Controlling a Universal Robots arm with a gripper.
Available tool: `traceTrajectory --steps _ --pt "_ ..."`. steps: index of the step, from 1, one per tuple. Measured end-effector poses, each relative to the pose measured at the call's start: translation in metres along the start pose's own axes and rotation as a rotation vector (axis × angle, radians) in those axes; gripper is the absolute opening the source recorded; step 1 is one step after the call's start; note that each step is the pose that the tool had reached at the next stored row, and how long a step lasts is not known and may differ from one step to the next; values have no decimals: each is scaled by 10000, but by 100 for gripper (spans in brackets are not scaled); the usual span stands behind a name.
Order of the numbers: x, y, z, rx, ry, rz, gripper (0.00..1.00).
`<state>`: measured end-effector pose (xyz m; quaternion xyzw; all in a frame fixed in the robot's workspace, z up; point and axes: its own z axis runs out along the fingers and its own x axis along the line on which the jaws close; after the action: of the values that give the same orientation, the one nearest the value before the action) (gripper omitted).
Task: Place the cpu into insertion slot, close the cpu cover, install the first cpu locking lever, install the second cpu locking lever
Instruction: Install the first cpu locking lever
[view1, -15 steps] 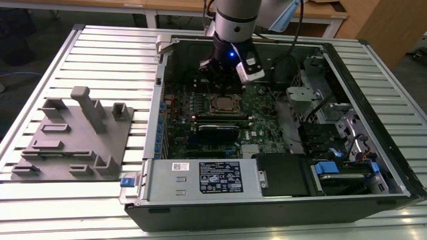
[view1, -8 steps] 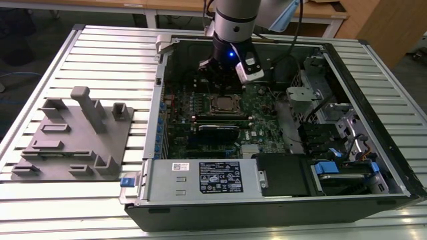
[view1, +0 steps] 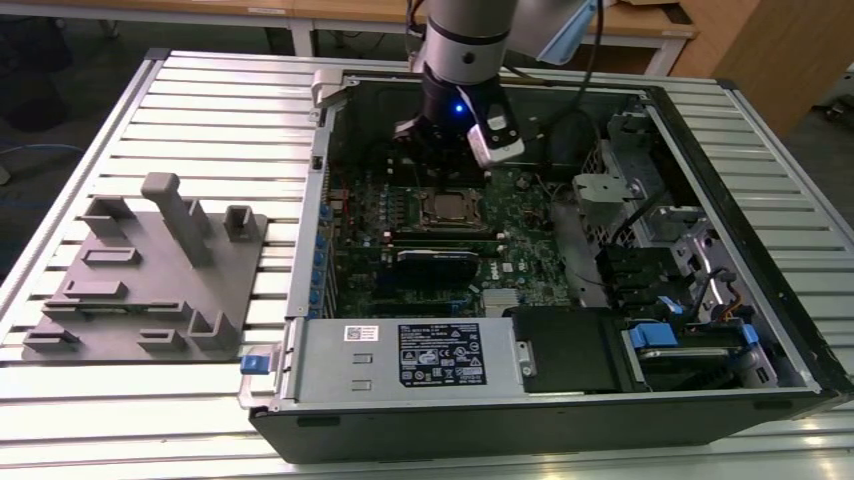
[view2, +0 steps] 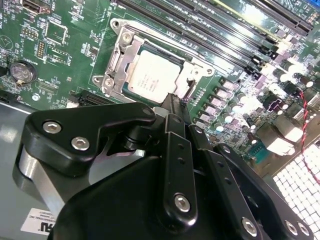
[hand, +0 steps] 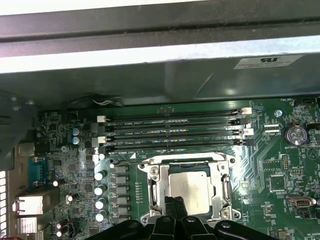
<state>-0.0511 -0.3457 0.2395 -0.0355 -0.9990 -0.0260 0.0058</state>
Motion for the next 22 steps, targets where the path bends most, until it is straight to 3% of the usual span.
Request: traceTrajectory --steps 4,10,14,22 --pt "36 -2 1 -2 0 0 10" --pt "38 -3 0 -1 2 0 10" --pt "38 -3 1 9 123 6 10" --pt "49 -3 2 6 123 6 10"
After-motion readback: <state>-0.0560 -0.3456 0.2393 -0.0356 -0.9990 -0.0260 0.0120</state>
